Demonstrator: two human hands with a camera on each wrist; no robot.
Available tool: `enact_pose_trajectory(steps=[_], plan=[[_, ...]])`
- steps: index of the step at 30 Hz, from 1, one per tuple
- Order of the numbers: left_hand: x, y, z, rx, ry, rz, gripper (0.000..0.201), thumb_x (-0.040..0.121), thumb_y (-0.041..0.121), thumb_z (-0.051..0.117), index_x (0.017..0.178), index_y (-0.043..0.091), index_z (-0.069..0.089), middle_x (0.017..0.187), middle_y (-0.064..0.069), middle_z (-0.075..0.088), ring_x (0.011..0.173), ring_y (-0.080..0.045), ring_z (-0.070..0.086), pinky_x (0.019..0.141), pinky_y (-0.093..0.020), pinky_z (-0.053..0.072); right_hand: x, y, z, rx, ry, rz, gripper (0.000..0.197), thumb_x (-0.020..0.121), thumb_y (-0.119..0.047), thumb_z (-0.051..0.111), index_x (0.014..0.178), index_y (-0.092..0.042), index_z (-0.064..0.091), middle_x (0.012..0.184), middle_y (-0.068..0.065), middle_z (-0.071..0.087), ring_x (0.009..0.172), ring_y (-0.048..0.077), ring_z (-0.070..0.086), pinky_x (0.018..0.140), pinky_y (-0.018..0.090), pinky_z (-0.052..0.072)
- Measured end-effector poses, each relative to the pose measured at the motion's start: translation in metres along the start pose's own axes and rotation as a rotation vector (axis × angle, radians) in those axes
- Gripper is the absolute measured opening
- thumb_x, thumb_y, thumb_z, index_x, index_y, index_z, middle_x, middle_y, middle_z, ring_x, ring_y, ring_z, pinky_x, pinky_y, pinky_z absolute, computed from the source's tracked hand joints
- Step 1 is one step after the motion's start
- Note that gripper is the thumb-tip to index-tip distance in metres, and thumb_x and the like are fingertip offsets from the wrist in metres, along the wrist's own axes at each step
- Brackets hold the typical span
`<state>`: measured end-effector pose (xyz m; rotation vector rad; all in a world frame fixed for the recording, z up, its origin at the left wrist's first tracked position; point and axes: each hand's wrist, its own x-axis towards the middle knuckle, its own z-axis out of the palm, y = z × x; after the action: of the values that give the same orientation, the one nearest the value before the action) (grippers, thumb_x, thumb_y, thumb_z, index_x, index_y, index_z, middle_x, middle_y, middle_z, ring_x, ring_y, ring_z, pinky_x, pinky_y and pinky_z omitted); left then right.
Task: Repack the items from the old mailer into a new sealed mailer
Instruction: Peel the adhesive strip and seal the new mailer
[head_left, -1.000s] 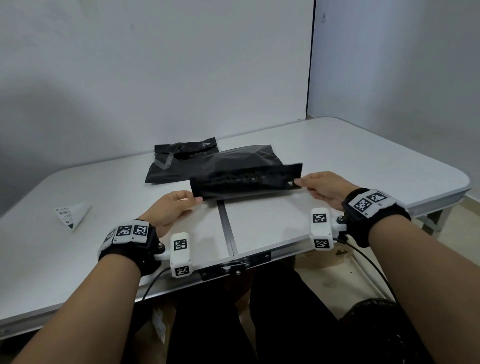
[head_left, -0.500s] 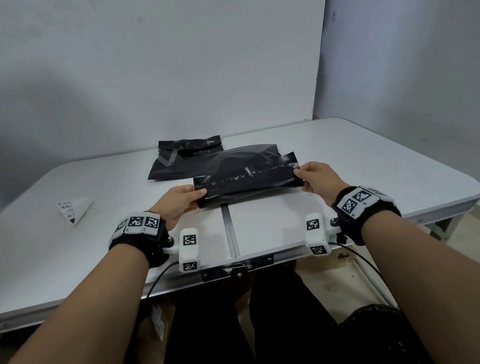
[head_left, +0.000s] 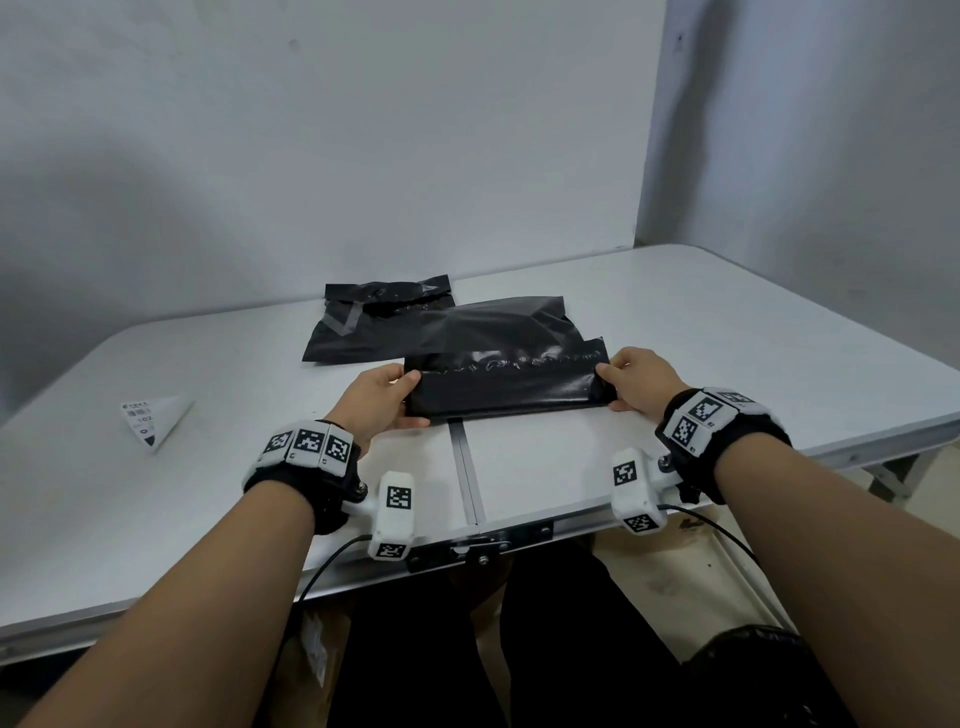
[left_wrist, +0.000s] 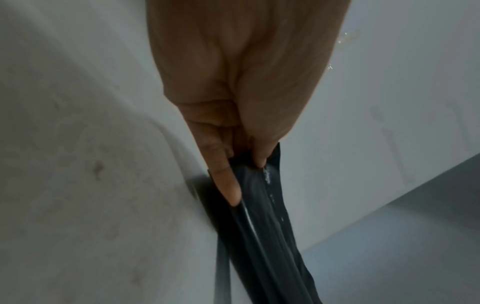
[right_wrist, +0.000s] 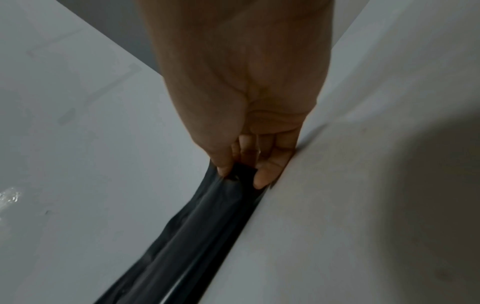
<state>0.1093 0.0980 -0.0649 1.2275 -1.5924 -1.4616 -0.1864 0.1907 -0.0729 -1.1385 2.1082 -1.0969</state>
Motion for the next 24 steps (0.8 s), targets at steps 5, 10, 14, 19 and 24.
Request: enact_pose_trajectory(steps=[5,10,14,19,24], plan=[[0.01,-0.002,0.001,0.09,0.023,-0.057,0.032,0.098,0.021,0.049,0.114,-0.007,0.056,0.094,-0.017,0.051,0.074,-0.028,0.062,0.059,-0.026,0.061,0.003,-0.002,0.0,-0.131,-0.04,-0.004,0.03,0.097,-0.027,0.049,0.07,-0.014,0.049,0.072,0.0,0.053,0.056,0.02,0.06,0.069,0.027,0.051],[0.015,-0.008,0.004,0.151,0.067,-0.07,0.03,0.098,0.022,0.05,0.116,0.0,0.057,0.076,-0.008,0.039,0.063,-0.019,0.053,0.056,-0.026,0.06,0.004,-0.002,0.0,-0.223,-0.059,0.005,0.034,0.098,-0.027,0.046,0.067,-0.015,0.045,0.074,0.002,0.054,0.052,0.016,0.059,0.059,0.022,0.041],[0.016,-0.011,0.006,0.177,0.072,-0.075,0.03,0.097,0.022,0.05,0.112,-0.003,0.058,0.079,-0.009,0.041,0.061,-0.017,0.051,0.06,-0.029,0.061,0.005,-0.004,0.001,-0.263,-0.061,0.022,0.038,0.098,-0.027,0.045,0.062,-0.016,0.044,0.064,0.001,0.054,0.042,0.008,0.056,0.056,0.017,0.036],[0.017,-0.012,0.005,0.254,0.075,-0.092,0.023,0.097,0.024,0.05,0.092,0.005,0.061,0.076,-0.008,0.046,0.041,-0.014,0.054,0.05,-0.027,0.056,0.009,-0.003,0.001,-0.302,-0.075,0.052,0.038,0.097,-0.025,0.046,0.061,-0.015,0.044,0.06,0.001,0.054,0.023,-0.001,0.048,0.056,0.018,0.035],[0.016,-0.006,0.007,0.309,0.069,-0.153,0.029,0.097,0.023,0.05,0.071,0.011,0.055,0.053,-0.006,0.04,0.025,-0.01,0.043,0.039,-0.021,0.049,0.014,-0.003,0.002,-0.328,-0.061,0.056,0.031,0.094,-0.021,0.051,0.064,-0.016,0.045,0.065,0.002,0.052,0.032,-0.002,0.053,0.054,0.021,0.045]])
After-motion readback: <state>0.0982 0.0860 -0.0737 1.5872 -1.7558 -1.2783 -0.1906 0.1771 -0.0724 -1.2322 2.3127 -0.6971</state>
